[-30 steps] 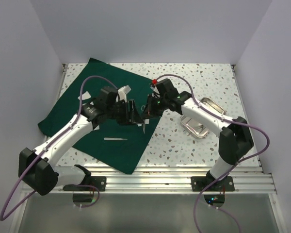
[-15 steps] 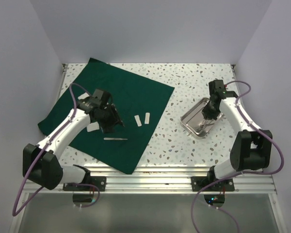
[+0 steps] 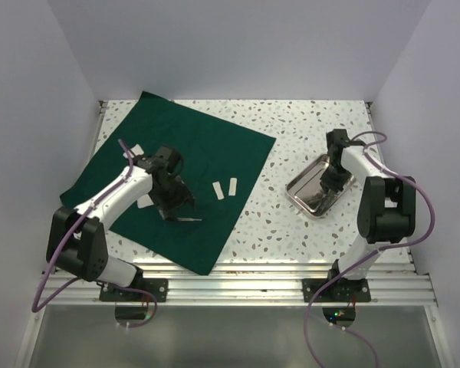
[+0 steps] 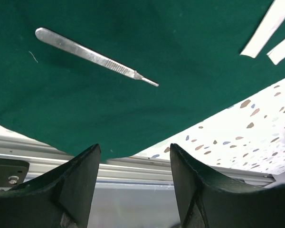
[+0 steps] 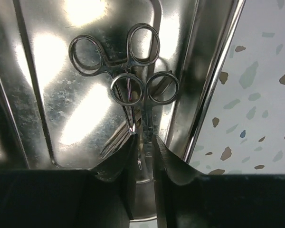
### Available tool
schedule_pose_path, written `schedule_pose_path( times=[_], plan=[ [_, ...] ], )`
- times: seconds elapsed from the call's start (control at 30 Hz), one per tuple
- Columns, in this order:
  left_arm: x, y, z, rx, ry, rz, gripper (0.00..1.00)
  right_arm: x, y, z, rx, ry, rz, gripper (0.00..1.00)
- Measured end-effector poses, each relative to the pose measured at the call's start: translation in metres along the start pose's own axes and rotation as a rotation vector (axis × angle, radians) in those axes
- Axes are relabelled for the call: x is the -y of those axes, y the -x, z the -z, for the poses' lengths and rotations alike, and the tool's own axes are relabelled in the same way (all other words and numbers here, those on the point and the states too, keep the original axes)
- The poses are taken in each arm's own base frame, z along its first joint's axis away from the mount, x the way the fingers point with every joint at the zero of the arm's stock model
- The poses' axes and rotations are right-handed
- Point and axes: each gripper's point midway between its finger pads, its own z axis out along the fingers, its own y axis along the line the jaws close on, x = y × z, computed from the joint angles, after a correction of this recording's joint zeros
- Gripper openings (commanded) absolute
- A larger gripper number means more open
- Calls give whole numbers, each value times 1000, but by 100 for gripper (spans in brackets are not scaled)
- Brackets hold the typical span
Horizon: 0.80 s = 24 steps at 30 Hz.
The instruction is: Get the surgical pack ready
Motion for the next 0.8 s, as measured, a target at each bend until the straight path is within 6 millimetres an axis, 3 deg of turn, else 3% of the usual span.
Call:
schedule_pose_path(
  times=[0.07, 0.23, 0.4, 0.5, 0.63, 0.8],
  plan=[
    [-3, -3, -3, -13, 9, 21, 65, -3, 4, 1, 7, 8, 5, 31],
    [-5, -6, -6, -27, 25, 85, 65, -10, 12, 9, 20, 46, 41, 38],
    [-7, -7, -17, -43, 62, 184, 62, -35, 11, 43, 44, 165, 150, 45],
    [-9, -8, -26, -43, 87, 268, 60, -68, -8, 84, 95, 295, 287, 46],
    [-11, -8, -37, -44, 110, 373, 56, -92, -42, 126, 118, 440, 420, 47],
    [-7, -1, -54, -38, 139, 457, 51, -80, -56, 130, 106, 468, 457, 47]
  ],
)
